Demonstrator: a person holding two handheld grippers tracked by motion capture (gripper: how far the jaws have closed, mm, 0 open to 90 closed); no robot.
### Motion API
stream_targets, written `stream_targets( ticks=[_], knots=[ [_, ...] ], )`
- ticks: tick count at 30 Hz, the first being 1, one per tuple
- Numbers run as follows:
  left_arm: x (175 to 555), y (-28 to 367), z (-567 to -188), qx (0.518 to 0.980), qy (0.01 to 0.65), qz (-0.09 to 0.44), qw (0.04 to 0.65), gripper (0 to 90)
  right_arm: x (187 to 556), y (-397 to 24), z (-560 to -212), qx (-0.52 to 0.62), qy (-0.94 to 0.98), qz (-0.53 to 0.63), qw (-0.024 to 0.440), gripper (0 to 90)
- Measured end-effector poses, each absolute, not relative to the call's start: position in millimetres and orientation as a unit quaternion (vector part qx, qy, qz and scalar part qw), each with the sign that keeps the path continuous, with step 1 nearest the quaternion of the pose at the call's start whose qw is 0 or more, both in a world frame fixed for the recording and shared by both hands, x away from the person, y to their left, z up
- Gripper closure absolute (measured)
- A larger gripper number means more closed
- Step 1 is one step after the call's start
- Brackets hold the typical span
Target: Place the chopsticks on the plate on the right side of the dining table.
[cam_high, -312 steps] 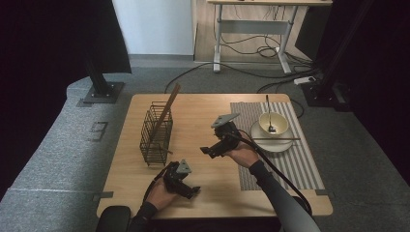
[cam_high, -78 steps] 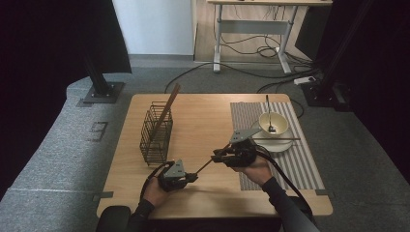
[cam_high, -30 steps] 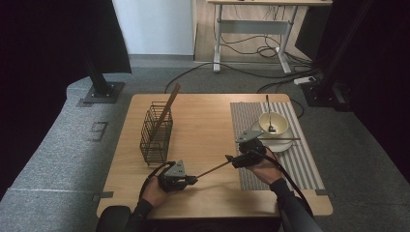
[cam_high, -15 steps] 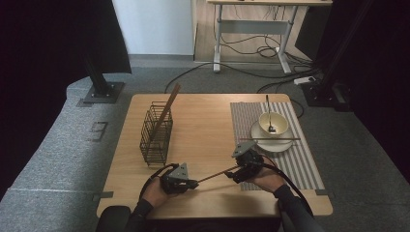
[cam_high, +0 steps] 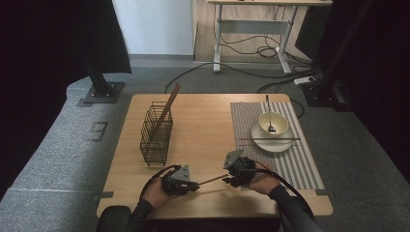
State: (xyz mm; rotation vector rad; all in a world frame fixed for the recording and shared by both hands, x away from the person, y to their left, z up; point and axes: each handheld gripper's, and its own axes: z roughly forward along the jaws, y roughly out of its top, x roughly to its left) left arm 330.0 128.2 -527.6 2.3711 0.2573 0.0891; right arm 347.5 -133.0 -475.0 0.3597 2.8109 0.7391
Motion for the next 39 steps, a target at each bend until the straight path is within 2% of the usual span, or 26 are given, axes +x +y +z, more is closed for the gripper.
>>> stream_targets(
  ticks=[4, 11, 20, 26, 35, 39],
  knots=[
    [330, 128, -527, 0.925, 0.096, 0.033, 0.366, 84.8, 347, -131, -476, 0.112, 0.958, 0.242, 0.108, 64.1],
    [331, 129, -529, 0.922, 0.098, 0.026, 0.375, 84.2, 344, -130, -475, 0.091, 0.964, 0.227, 0.109, 70.1],
    [333, 133, -529, 0.912, 0.117, 0.039, 0.391, 77.0, 339, -132, -473, 0.062, 0.970, 0.226, 0.064, 80.1],
    [334, 135, -528, 0.903, 0.130, 0.056, 0.407, 61.8, 333, -131, -471, 0.051, 0.968, 0.242, 0.054, 83.4],
    [338, 136, -529, 0.886, 0.185, 0.097, 0.414, 28.8, 337, -144, -469, 0.083, 0.961, 0.257, 0.065, 83.4],
    [339, 136, -530, 0.881, 0.204, 0.104, 0.415, 19.8, 338, -151, -469, 0.095, 0.958, 0.263, 0.071, 83.4]
  ],
)
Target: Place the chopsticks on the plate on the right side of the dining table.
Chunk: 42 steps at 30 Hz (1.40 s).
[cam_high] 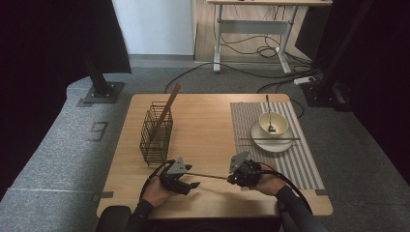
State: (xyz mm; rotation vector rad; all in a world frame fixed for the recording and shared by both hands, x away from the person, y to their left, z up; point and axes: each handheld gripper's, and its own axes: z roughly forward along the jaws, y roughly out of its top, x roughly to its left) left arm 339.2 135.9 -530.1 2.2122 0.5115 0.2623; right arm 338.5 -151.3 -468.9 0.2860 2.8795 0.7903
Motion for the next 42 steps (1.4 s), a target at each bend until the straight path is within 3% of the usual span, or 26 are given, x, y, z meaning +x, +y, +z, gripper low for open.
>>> stream_targets(
  ticks=[11, 29, 42],
  knots=[
    [344, 139, -534, 0.867, 0.246, 0.126, 0.415, 0.0, 345, -170, -466, 0.132, 0.952, 0.265, 0.084, 83.3],
    [349, 130, -552, 0.898, 0.238, 0.117, 0.350, 0.0, 360, -204, -461, 0.201, 0.933, 0.279, 0.107, 83.3],
    [354, 130, -554, 0.900, 0.259, 0.098, 0.338, 0.0, 372, -225, -459, 0.244, 0.921, 0.281, 0.119, 83.3]
  ],
)
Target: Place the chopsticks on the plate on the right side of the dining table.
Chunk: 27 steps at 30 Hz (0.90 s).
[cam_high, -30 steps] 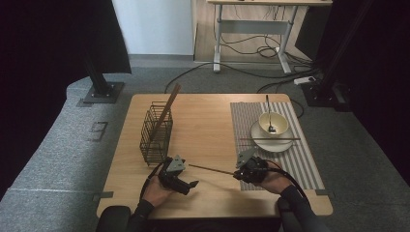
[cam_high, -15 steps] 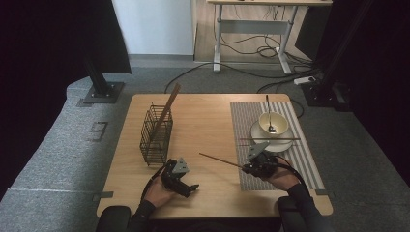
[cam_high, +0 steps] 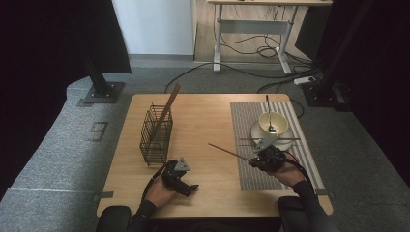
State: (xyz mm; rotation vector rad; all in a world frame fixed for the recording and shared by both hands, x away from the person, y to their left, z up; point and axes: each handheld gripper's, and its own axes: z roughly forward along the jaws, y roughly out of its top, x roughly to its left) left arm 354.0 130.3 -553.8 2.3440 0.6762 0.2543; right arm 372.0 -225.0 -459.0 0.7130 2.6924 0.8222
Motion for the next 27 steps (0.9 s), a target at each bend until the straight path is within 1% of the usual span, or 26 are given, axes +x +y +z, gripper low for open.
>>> stream_targets(
  ticks=[12, 27],
  knots=[
    [354, 130, -554, 0.900, 0.259, 0.098, 0.336, 0.0, 385, -250, -458, 0.297, 0.903, 0.280, 0.137, 83.3],
    [354, 130, -554, 0.900, 0.259, 0.098, 0.336, 0.0, 401, -285, -466, 0.357, 0.882, 0.270, 0.146, 83.3]
  ],
)
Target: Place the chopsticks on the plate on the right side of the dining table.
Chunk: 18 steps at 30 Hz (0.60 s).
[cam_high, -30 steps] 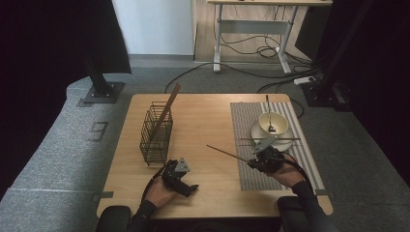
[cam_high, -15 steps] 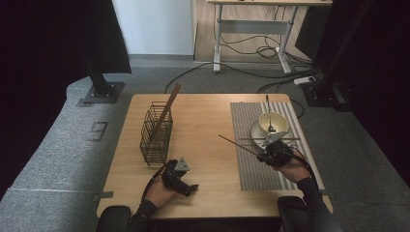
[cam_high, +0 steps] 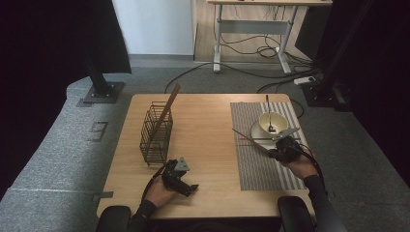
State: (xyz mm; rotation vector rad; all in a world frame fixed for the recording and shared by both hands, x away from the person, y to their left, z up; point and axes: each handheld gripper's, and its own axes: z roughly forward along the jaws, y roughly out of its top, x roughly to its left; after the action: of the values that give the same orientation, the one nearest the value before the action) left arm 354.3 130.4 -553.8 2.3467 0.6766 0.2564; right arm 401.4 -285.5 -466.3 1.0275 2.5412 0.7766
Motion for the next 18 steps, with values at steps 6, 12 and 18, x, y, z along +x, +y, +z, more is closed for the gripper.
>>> stream_targets(
  ticks=[6, 12, 18],
  knots=[
    [354, 130, -554, 0.899, 0.261, 0.098, 0.336, 0.0, 408, -300, -471, 0.379, 0.875, 0.263, 0.149, 83.2],
    [354, 130, -554, 0.899, 0.262, 0.098, 0.336, 0.0, 415, -311, -478, 0.393, 0.871, 0.254, 0.150, 83.2],
    [354, 130, -554, 0.899, 0.262, 0.098, 0.336, 0.0, 423, -320, -484, 0.402, 0.868, 0.249, 0.150, 83.2]
  ],
)
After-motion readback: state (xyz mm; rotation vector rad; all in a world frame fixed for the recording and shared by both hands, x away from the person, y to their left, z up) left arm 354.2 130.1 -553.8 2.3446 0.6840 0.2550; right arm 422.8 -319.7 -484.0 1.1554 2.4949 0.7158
